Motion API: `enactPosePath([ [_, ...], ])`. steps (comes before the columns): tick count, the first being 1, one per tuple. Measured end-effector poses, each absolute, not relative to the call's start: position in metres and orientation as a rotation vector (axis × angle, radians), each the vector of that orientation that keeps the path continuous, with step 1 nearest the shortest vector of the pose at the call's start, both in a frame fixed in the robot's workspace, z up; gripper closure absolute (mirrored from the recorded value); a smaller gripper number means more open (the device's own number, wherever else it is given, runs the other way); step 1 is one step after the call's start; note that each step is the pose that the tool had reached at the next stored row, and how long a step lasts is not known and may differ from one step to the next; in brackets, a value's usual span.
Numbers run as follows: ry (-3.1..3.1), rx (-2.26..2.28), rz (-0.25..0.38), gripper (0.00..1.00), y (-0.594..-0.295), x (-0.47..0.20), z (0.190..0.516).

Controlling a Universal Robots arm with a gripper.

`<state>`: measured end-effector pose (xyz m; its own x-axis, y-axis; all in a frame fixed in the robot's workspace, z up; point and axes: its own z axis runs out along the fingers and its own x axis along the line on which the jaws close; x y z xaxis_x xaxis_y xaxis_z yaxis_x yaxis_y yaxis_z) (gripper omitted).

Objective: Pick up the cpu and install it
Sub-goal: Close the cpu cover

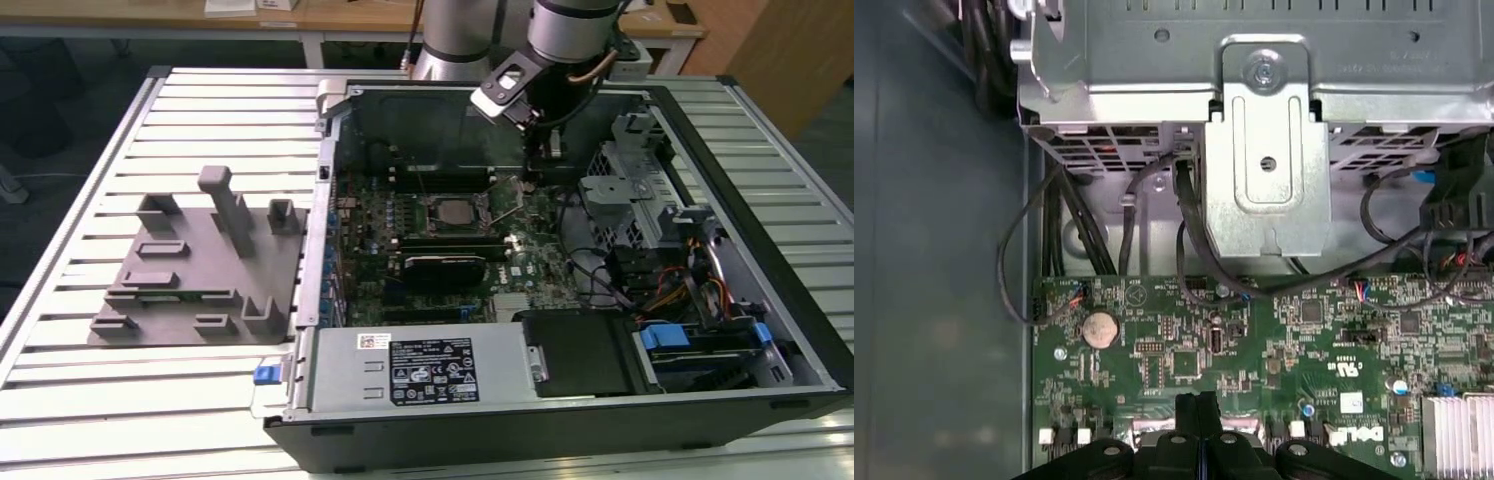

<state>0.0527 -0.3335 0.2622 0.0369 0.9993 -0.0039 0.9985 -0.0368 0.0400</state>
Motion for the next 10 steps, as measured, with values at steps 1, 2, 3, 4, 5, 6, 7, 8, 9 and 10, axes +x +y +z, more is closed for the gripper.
enactPosePath([
  [1,2.158,2.239,0.039,0.89,-0.3334,0.0535,0.2616],
  [2,2.158,2.239,0.039,0.89,-0.3334,0.0544,0.2609],
  [3,2.158,2.239,0.039,0.89,-0.3334,0.0553,0.2603],
  [4,2.158,2.239,0.039,0.89,-0.3334,0.0562,0.2596],
  [5,2.158,2.239,0.039,0.89,-0.3333,0.0572,0.2589],
  [6,2.158,2.239,0.039,0.89,-0.3333,0.0582,0.2581],
  [7,2.158,2.240,0.039,0.89,-0.3333,0.0591,0.2573],
  [8,2.158,2.240,0.039,0.89,-0.3333,0.0600,0.2565],
  [9,2.158,2.240,0.039,0.89,-0.3333,0.0609,0.2556],
  [10,2.157,2.240,0.039,0.89,-0.3333,0.0616,0.2547],
])
